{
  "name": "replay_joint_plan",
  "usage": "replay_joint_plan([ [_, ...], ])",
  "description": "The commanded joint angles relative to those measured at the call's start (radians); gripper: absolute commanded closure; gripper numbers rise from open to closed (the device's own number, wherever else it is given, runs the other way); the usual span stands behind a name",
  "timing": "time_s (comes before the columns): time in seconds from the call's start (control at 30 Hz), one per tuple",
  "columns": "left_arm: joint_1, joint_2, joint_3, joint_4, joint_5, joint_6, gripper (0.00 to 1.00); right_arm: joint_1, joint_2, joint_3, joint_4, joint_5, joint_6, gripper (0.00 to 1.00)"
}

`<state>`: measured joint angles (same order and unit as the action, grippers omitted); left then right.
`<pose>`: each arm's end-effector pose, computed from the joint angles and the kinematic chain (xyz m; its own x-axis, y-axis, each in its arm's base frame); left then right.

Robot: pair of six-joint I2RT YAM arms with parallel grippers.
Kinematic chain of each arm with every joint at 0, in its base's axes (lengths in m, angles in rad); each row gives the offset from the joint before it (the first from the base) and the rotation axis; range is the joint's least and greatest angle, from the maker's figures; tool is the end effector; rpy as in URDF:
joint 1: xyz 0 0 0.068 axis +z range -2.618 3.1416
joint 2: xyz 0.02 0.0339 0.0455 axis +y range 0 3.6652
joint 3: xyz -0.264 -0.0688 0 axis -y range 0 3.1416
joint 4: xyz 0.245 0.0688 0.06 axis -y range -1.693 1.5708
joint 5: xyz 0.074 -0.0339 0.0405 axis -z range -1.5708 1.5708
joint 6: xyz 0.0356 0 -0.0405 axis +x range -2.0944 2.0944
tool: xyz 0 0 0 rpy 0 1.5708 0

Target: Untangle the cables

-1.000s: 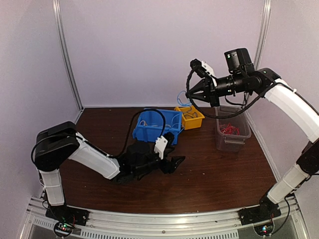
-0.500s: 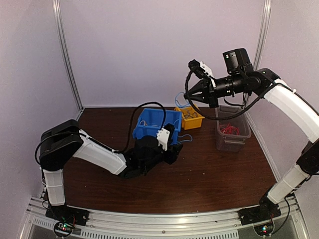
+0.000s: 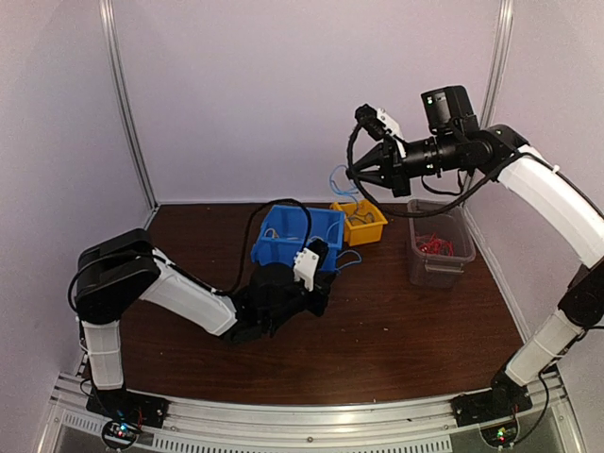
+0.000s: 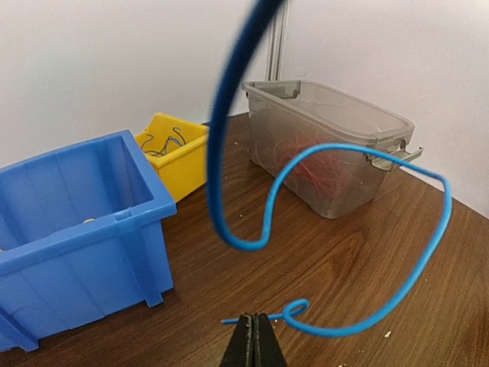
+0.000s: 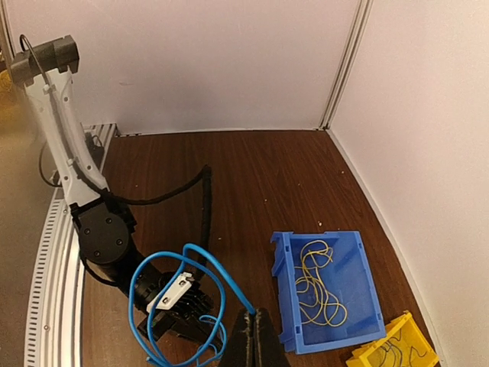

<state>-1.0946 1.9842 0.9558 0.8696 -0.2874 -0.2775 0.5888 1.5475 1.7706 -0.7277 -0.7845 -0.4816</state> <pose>0.1972 -0.3604 0.1593 -0.2681 -0.0534 -0.9619 0.6764 0.7005 -0.2274 0.2574 0.2022 0.4422 0.0640 -0.3515 -0.9340 -0.9904 0.0929 -0.1028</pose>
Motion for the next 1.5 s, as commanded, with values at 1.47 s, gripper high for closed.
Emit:
replay_joint_plan([
  [1.47, -0.011, -0.219, -0.223, -0.163, -0.054, -0.164, 0.62, -0.315, 0.812, 0.334, 0.280, 0.425, 0.115, 0.86],
])
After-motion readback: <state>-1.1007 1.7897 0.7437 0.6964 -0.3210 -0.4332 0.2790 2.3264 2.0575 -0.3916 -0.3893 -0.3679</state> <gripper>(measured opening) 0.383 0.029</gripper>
